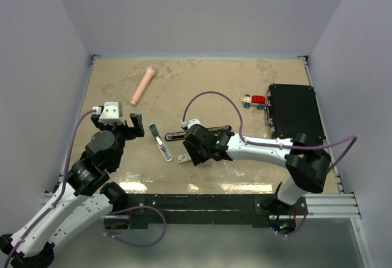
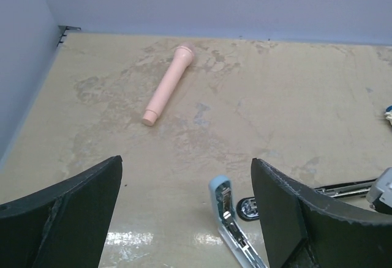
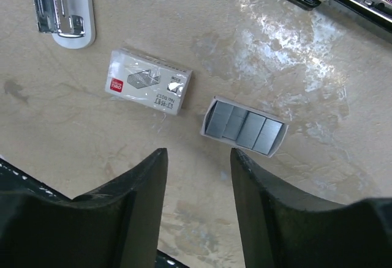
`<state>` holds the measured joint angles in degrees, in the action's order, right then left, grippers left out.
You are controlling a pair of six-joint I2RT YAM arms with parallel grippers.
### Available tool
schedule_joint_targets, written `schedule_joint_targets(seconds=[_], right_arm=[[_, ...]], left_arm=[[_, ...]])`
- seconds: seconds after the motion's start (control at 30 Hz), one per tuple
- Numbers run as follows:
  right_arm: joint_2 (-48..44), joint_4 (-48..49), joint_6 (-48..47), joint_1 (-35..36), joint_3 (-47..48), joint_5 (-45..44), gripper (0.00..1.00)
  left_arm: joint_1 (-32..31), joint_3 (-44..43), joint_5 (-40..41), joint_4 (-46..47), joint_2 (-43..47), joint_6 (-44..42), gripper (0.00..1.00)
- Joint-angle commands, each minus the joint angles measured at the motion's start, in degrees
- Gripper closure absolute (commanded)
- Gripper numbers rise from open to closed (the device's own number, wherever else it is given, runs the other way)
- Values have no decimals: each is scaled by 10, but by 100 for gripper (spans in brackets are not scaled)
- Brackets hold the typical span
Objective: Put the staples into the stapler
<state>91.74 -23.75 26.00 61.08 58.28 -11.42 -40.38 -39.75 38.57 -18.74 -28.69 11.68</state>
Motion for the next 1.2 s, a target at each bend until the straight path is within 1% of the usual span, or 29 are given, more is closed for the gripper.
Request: schedule_joint_targets(seconds=[0.0, 0.1, 0.2, 0.27, 0.6, 1.17], right_arm=[[8, -17, 62, 4, 32, -39, 56], [15, -17, 65, 4, 40, -41, 65], [25, -20, 68, 4, 46, -48, 72], [34, -23, 69, 4, 48, -55, 74], [68, -18, 73, 4, 56, -57, 75], [88, -25, 81, 4, 61, -75, 77]], left_arm=[[25, 8, -10, 29, 15, -28, 10], [43, 12, -31, 34, 21, -26, 9], [60, 15, -57, 40, 22, -24, 10], [68, 14, -70, 41, 19, -22, 10], [75, 15, -76, 39, 17, -20, 10], [81, 15, -85, 39, 14, -20, 10]])
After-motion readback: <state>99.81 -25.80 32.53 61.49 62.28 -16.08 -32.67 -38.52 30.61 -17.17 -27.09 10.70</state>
